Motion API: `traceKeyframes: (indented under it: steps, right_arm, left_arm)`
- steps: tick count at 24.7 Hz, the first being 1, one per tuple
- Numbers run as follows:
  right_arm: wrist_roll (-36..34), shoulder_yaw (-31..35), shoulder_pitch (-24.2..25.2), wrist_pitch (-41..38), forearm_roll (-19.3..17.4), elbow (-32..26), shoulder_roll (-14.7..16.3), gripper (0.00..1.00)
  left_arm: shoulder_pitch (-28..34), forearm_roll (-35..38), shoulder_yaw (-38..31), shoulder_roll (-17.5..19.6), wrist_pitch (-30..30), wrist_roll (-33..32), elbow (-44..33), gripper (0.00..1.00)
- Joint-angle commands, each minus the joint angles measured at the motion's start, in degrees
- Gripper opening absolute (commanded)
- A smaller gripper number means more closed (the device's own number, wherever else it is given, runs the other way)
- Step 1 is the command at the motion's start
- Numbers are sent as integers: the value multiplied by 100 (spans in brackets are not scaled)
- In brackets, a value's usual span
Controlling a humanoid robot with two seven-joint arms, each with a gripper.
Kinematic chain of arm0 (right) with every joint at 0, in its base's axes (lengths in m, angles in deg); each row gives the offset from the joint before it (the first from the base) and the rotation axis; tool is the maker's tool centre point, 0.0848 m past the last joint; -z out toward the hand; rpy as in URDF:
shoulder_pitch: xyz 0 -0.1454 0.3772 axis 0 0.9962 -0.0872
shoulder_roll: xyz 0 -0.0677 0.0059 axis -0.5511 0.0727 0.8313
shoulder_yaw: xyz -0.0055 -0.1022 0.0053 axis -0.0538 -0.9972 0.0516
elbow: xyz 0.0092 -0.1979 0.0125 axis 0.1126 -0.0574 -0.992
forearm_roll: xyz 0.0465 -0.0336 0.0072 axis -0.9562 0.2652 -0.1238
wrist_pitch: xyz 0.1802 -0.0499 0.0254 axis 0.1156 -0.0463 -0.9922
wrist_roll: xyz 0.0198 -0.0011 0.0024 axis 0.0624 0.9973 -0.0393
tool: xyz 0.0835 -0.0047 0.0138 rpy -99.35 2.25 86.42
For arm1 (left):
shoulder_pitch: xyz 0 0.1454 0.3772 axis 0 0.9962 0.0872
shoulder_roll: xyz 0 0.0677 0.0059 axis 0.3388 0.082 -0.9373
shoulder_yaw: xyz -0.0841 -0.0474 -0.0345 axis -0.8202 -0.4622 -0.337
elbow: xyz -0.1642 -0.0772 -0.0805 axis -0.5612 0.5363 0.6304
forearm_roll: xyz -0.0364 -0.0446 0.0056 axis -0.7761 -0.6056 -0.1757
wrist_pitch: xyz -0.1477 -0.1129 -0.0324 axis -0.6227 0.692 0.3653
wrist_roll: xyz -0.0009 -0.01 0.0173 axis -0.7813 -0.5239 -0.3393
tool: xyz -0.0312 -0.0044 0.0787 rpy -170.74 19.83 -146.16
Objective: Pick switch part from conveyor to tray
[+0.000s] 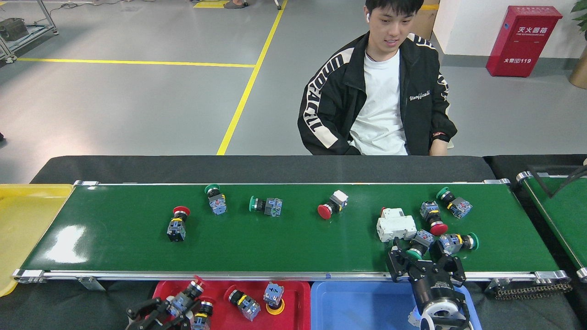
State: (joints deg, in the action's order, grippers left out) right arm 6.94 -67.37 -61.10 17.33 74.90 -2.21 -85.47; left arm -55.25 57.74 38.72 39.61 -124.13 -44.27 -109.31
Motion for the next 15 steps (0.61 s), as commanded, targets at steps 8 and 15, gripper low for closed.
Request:
traceKeyframes:
  steps: [8, 15]
  right_arm:
    - [124, -9, -90, -865, -165, -52, 189, 2]
    - [124, -18, 507, -1788, -235, -1239, 172, 3]
  left_arm:
    - [-26, -195, -152, -62, -38, 117, -72, 100]
    - [-387, -125, -1224, -721, 269, 47, 34, 99]
